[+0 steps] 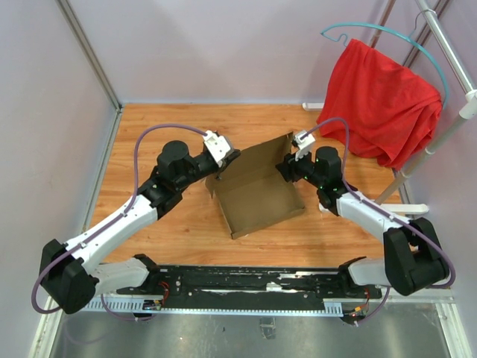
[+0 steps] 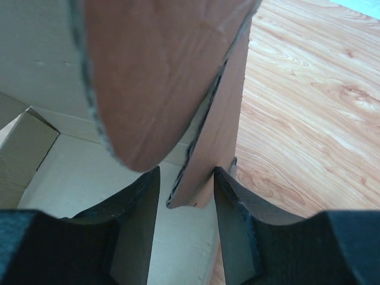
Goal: Fold the paper box
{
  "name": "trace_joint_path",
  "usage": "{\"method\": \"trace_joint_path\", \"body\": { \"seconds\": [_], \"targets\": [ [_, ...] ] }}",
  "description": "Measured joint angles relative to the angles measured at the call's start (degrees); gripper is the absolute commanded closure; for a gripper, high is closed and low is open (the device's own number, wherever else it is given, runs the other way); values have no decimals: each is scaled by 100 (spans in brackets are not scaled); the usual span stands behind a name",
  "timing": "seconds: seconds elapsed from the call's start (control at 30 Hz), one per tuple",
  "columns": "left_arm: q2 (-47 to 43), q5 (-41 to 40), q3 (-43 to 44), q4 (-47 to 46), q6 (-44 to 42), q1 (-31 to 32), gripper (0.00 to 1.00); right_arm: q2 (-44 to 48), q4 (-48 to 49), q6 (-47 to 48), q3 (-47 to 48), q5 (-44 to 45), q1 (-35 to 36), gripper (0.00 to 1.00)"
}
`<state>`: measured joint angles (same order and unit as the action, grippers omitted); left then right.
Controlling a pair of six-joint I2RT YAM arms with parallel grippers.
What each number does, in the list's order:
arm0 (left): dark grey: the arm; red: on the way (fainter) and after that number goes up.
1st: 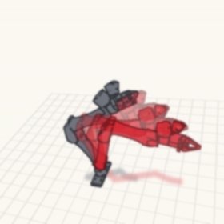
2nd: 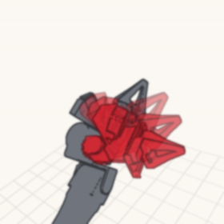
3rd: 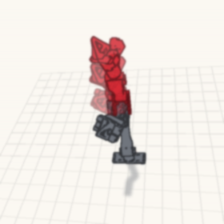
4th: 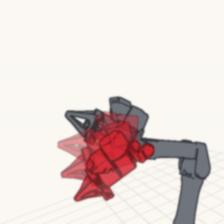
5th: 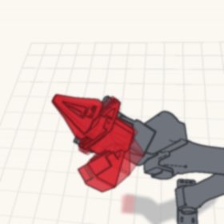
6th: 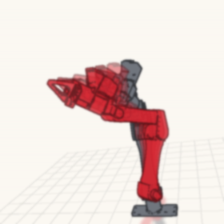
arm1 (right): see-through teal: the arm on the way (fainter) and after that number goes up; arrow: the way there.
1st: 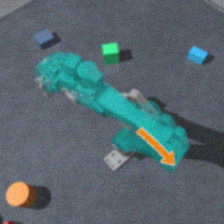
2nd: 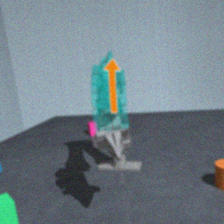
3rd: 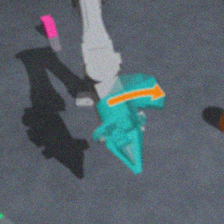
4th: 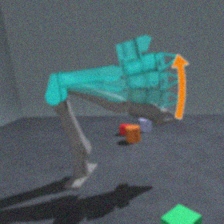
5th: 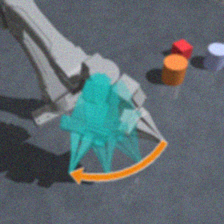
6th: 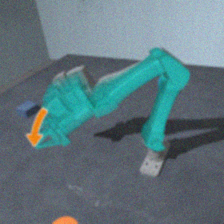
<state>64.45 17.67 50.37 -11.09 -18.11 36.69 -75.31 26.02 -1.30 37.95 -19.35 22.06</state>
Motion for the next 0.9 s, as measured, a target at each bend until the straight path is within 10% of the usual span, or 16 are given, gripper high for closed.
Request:
{"method": "trace_joint_path", "body": {
  "seconds": [0.9],
  "targets": [
    [258,35,22,-76,184,-2,100,-802,1029,-533,118,-4,258,45]
  ]
}}
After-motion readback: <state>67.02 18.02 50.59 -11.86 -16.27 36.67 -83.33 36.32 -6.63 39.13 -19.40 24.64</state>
